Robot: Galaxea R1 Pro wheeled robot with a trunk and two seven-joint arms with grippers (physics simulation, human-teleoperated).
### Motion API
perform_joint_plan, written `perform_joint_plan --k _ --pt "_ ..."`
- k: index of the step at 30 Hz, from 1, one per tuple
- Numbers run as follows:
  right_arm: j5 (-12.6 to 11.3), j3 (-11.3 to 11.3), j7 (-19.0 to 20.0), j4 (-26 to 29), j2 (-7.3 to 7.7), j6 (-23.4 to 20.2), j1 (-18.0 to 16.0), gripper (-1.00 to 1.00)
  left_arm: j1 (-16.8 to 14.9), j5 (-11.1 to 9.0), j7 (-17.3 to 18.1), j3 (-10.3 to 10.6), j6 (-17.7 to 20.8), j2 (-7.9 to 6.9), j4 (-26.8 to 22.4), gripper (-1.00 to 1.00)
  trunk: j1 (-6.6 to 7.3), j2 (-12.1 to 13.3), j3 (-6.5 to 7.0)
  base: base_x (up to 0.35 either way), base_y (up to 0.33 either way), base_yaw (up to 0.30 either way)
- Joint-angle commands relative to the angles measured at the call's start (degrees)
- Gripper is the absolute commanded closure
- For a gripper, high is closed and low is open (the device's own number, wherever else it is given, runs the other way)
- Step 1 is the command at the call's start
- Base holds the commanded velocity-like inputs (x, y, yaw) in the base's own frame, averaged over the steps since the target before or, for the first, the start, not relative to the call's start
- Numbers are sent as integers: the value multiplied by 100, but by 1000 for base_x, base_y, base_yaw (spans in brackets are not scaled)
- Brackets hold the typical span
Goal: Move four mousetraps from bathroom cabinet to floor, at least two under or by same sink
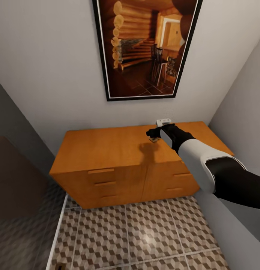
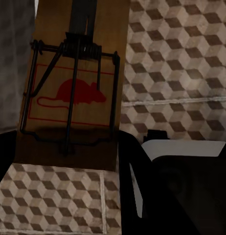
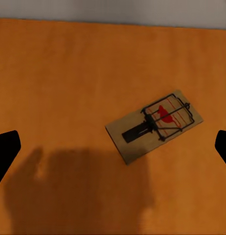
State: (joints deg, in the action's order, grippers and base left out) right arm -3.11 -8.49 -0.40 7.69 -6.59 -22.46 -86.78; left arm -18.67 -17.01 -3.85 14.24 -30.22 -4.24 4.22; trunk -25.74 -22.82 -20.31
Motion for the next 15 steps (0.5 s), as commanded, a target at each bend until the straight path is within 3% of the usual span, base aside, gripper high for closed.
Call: perform_joint_plan --k 1,8,15 --pt "-32 -47 -4 5 0 -30 -5 -100 -6 -5 -28 48 -28 3 17 100 -4 -10 -10 121 266 -181" --pt "-32 -47 -4 4 0 -30 -5 -100 -8 -5 -26 50 -28 3 18 100 -4 -10 -10 90 252 -192" --pt "-32 -47 -4 4 0 -30 -5 -100 -7 -2 -14 53 -28 11 26 100 -4 -10 -10 10 47 -197"
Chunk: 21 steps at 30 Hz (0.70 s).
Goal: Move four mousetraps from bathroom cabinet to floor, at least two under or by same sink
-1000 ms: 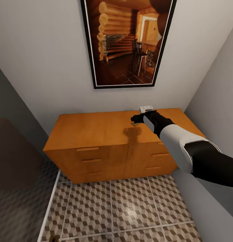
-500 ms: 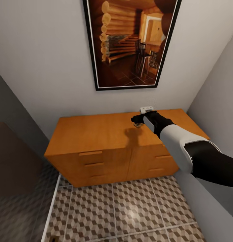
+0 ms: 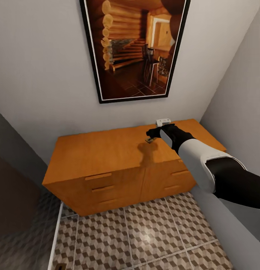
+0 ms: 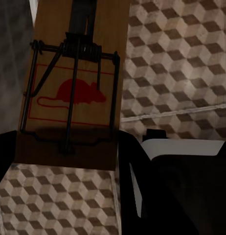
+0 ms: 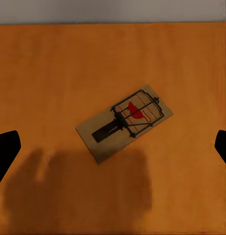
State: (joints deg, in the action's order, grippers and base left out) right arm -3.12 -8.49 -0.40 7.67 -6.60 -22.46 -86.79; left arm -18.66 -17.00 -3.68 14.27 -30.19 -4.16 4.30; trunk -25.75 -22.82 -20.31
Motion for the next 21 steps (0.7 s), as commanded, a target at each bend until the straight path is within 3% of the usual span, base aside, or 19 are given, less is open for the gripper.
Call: perform_joint_plan --k 1,6,9,12,15,21 --pt "-31 -47 -4 6 1 -31 -4 -100 -8 -4 -29 49 -29 3 18 100 -3 -10 -9 1 4 -197" --pt "-31 -47 -4 6 1 -31 -4 -100 -6 -5 -43 49 22 5 19 100 -3 -10 -9 0 2 -197" --pt "-31 -47 -4 6 1 -31 -4 -100 -7 -5 -57 49 342 25 24 100 -3 -10 -9 0 0 -197" --pt "-31 -43 -2 6 10 -31 -4 -100 -6 -5 -50 49 1375 27 26 100 -3 -10 -9 0 0 -197" --pt "-36 -46 -2 6 37 -31 -4 -100 -6 -5 -41 49 2159 19 27 100 -3 -10 -9 0 2 -196" --pt "-39 -47 -4 6 45 -31 -4 -100 1 -5 -36 49 2550 10 28 100 -3 -10 -9 0 145 -194"
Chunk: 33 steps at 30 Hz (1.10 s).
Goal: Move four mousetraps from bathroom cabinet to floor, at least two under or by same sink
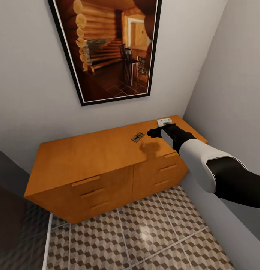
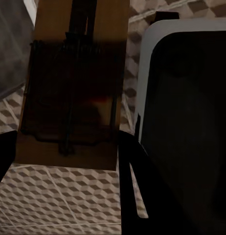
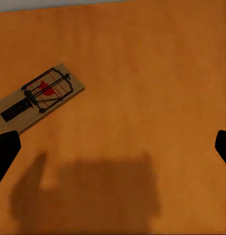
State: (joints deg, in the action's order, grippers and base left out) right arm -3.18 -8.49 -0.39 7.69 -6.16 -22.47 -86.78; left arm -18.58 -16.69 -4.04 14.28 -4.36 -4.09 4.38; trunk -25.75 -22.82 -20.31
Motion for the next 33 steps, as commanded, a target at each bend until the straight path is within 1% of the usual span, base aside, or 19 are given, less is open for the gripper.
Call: perform_joint_plan --k 1,11,23,29,33 --pt "-33 -47 -4 5 2 -30 -5 -100 -7 -36 -1 48 -15 4 19 100 -3 -10 -10 0 249 -194" --pt "-33 -47 -5 -3 3 -30 -5 -100 -6 -36 1 48 22 5 19 100 -3 -10 -10 0 276 -179" --pt "-33 -49 -5 -12 3 -30 -5 -100 -6 -36 3 48 23 5 19 100 -3 -10 -10 0 279 -19" --pt "-33 -54 -5 -30 0 -30 -5 -100 -6 -33 0 48 23 5 19 100 -3 -10 -10 3 63 0" --pt "-33 -55 -5 -30 0 -30 -5 -100 -6 -28 1 48 17 11 19 100 -3 -10 -10 132 3 0"
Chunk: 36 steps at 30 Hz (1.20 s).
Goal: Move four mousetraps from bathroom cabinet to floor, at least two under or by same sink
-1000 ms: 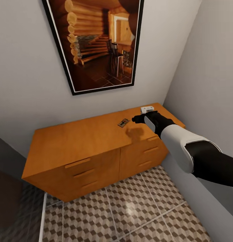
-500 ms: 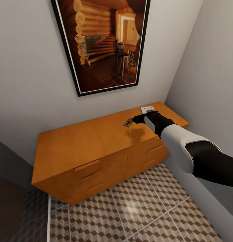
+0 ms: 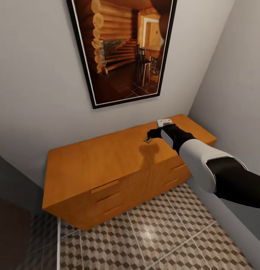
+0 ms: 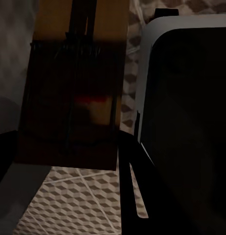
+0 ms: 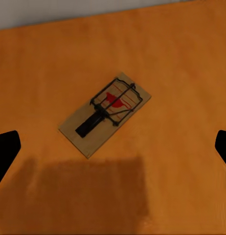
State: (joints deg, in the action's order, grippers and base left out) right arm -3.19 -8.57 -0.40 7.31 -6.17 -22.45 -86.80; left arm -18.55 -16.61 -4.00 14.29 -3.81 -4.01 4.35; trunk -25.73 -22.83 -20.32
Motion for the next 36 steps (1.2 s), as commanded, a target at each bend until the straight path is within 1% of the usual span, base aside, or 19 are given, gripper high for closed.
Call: perform_joint_plan --k 1,6,9,16,19,23,25,29,36 --pt "-33 -46 -4 7 2 -31 -3 -100 -9 -36 -2 48 -38 4 22 100 -5 -9 -9 241 1 0" --pt "-33 -44 -4 7 2 -31 -3 -100 -9 -35 1 48 -40 5 22 100 -5 -9 -9 277 0 0" --pt "-33 -41 -8 7 2 -31 -3 -100 -9 -35 3 48 -40 6 22 100 -5 -9 -9 130 0 0" --pt "-33 -40 -116 15 -4 -31 -3 -100 -5 -38 0 56 -1 14 24 100 -5 -9 -9 18 0 0" --pt "-45 -34 -456 21 -46 -31 -3 -100 0 -41 -3 56 3 14 28 100 -5 -9 -9 0 0 0" --pt "-59 -25 -625 24 -97 -31 -3 -100 0 -42 -4 56 3 14 29 100 -5 -9 -9 0 0 0" --pt "-103 -23 -660 25 -133 -31 -3 -100 0 -41 -4 57 3 14 28 100 -5 -9 -9 0 0 0" --pt "-226 -24 -670 22 -146 -26 -3 -100 0 -40 -4 57 3 14 29 100 -5 -9 -9 0 0 0" --pt "-268 -23 -671 16 -195 -27 -3 -100 1 -43 -4 56 3 14 29 100 -5 -9 -9 0 43 0"
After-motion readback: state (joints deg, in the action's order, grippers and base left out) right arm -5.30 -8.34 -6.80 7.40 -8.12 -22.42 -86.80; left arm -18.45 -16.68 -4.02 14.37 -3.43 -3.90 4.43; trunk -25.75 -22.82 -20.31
